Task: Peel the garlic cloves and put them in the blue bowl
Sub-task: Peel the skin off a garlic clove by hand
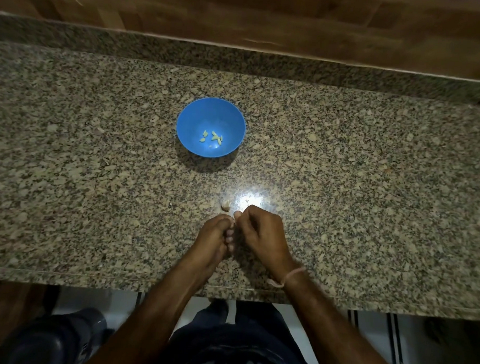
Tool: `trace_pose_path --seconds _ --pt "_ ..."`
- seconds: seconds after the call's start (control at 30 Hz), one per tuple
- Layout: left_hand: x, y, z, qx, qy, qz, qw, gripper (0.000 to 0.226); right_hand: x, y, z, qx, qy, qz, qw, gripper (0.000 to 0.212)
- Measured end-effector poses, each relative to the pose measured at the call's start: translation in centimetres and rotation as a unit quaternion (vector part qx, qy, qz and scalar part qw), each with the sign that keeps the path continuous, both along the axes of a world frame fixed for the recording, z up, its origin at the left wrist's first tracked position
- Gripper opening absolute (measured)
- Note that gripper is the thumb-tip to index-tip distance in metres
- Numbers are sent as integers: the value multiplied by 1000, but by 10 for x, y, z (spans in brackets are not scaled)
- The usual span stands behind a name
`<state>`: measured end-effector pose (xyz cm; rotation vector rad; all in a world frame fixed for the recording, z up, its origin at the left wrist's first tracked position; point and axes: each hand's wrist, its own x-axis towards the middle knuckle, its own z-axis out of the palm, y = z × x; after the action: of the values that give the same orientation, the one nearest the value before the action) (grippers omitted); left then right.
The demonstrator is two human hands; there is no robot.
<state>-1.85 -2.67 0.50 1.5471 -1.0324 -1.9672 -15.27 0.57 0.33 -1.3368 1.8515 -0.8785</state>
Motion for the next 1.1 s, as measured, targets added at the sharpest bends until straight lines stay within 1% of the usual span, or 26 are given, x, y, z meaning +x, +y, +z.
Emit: trace_pose_path --seconds 0.03,0.07,0.1,0.13,0.17,0.2,0.23,0.27,0.3,0.33,0.37,0.4,0.43,0.47,0.5,0.6,0.67,0.77,0.83,0.9,0.93,1.03,1.1 --pt "-1 0 1 19 1 6 1000 35 0 -1 0 -11 42 20 999 36" --pt "-1 0 1 11 2 6 1000 35 -1 -1 0 -13 57 28 998 36" --pt "1 1 1 -34 -17 -12 999 34 -1 -1 0 -6 33 19 999 37" --pt "3 2 0 -98 -50 -34 993 31 -2 -1 1 24 -30 -8 999 39" --pt "6 3 0 -165 -87 -58 981 27 -1 -2 1 74 -142 -44 986 40" --pt "8 3 -3 -222 -118 -78 965 25 0 -3 4 133 -268 -80 951 40" --pt "8 2 -5 -238 -125 -83 960 25 3 -3 6 180 -357 -103 911 38" --pt "7 1 -4 -213 -110 -80 968 25 3 -2 7 194 -391 -110 893 38" --pt "4 -1 -3 -154 -71 -58 984 27 2 -2 4 180 -371 -99 906 39" --pt "2 -3 -4 -75 -26 -25 997 30 0 -1 -1 143 -317 -74 935 41" --pt "0 -5 -2 13 19 10 1000 32 -2 0 -3 100 -240 -48 964 42" --pt "-2 -5 0 75 44 32 996 34 -4 1 -6 62 -182 -27 981 39" --pt "-3 -6 3 118 66 50 990 34 -6 2 -7 40 -157 -17 987 35" --pt "-3 -6 4 132 70 54 987 35 -7 2 -8 32 -159 -19 987 31" --pt "-2 -6 5 127 63 53 988 37 -8 1 -7 37 -183 -28 982 28" --pt "0 -5 5 14 -28 24 999 39 -4 3 -3 70 -318 -58 944 19" --pt "2 -7 5 11 -38 32 999 38 -1 4 -2 88 -366 -77 923 19" --pt "4 -8 -3 21 -46 59 997 35 5 4 -1 110 -453 -124 876 22" --pt "7 -9 -10 -23 -87 59 994 31 5 3 -2 117 -473 -143 862 23" --pt "9 -9 -12 -95 -143 29 985 22 2 2 1 116 -463 -141 867 21" --pt "10 -8 -12 -126 -155 24 980 11 -1 1 3 113 -441 -133 880 20" --pt "10 -5 -9 -192 -125 21 973 11 -5 0 4 74 -335 -99 934 15" --pt "10 -4 -7 -194 -105 20 975 9 -5 0 6 45 -294 -86 951 15"
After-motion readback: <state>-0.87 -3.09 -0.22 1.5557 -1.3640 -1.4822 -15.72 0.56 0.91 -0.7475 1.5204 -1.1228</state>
